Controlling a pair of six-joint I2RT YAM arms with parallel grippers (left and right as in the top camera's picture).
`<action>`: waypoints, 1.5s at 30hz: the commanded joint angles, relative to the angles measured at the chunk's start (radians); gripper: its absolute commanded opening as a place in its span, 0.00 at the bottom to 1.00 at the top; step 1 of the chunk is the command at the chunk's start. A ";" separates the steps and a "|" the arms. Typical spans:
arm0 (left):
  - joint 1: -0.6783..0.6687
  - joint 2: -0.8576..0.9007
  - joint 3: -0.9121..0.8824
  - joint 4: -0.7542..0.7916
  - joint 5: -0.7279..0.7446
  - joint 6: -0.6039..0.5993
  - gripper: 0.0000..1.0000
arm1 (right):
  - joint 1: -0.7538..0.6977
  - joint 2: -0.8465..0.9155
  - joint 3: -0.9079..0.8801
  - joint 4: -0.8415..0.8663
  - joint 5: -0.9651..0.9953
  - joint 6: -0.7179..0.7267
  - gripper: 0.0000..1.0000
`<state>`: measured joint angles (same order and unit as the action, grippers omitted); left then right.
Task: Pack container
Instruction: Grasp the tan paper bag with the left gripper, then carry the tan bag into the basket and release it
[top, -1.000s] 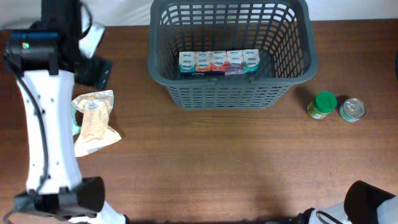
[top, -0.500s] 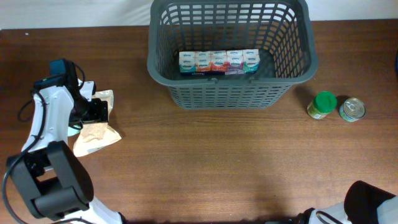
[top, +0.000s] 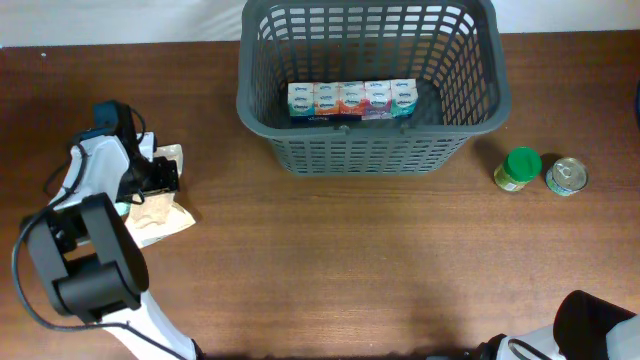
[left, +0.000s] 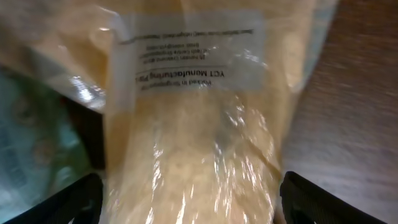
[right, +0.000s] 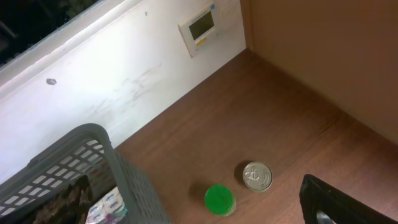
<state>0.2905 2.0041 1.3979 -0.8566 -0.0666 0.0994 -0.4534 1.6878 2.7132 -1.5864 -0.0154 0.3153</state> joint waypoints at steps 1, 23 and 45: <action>0.005 0.058 -0.010 0.011 -0.007 -0.055 0.83 | -0.008 0.004 0.003 0.003 0.005 0.008 0.99; 0.004 -0.008 0.563 -0.378 0.208 -0.055 0.02 | -0.008 0.004 0.003 0.003 0.005 0.008 0.99; -0.663 -0.054 1.123 -0.206 0.293 1.068 0.02 | -0.008 0.004 0.003 0.003 0.005 0.008 0.99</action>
<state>-0.2947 1.9144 2.5103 -1.1023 0.2718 0.9253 -0.4534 1.6878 2.7132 -1.5864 -0.0151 0.3153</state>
